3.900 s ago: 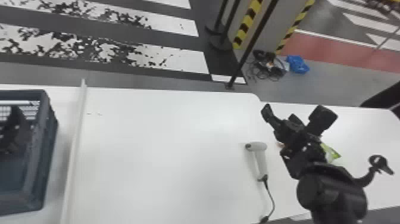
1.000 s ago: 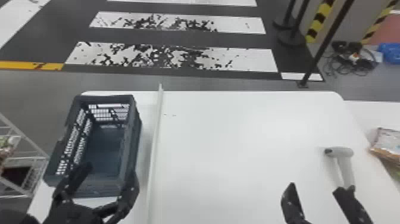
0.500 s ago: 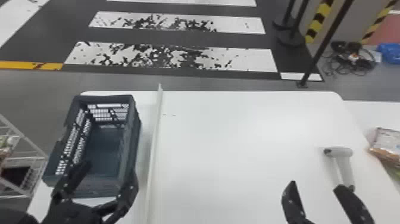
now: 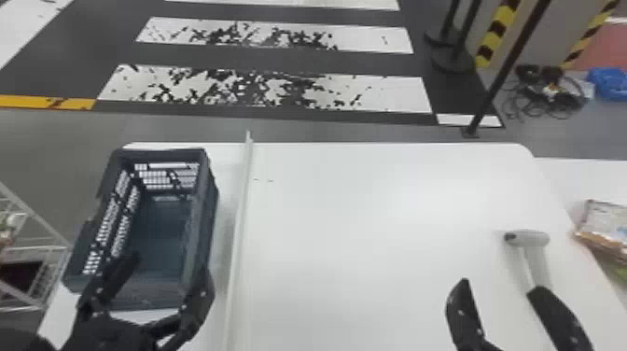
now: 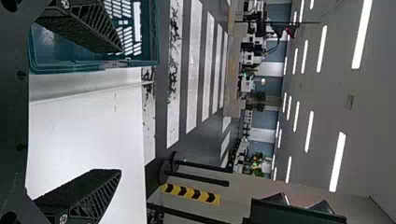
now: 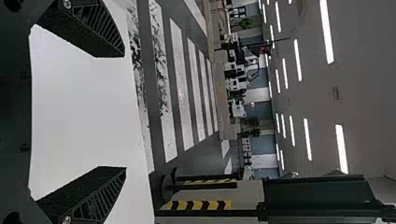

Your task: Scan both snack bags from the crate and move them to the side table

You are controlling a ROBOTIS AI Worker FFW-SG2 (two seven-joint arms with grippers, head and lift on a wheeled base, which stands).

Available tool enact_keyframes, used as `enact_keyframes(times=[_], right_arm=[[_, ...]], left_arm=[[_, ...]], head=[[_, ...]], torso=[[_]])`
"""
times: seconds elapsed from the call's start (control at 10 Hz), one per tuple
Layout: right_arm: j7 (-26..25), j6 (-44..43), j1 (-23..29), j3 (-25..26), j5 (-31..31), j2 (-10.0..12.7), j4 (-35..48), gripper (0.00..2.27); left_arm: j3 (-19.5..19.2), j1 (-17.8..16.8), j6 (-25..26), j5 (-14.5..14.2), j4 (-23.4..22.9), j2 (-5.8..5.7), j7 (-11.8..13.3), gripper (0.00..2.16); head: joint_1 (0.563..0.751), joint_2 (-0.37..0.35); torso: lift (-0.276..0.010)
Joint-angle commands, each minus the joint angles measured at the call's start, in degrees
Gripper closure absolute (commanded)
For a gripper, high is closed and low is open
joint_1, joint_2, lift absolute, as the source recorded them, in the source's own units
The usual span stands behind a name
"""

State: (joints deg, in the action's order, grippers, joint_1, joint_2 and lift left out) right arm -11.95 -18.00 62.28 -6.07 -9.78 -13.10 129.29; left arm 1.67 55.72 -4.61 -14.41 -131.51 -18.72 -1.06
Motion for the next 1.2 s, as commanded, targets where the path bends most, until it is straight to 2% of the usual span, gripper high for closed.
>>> enact_keyframes(times=[0.0,1.1], right_arm=[[0.00,-0.32,0.12,0.01,-0.06,0.00,0.00,0.06],[0.08,-3.13,2.06,0.89,-1.64,0.00,0.53,0.08]], left_arm=[[0.00,-0.09,0.00,0.00,0.02,0.00,0.10,0.07],[0.09,-0.09,0.00,0.00,-0.06,0.00,0.54,0.07]], head=[[0.695,-0.037],[0.695,-0.067]], torso=[[-0.029],[-0.029]])
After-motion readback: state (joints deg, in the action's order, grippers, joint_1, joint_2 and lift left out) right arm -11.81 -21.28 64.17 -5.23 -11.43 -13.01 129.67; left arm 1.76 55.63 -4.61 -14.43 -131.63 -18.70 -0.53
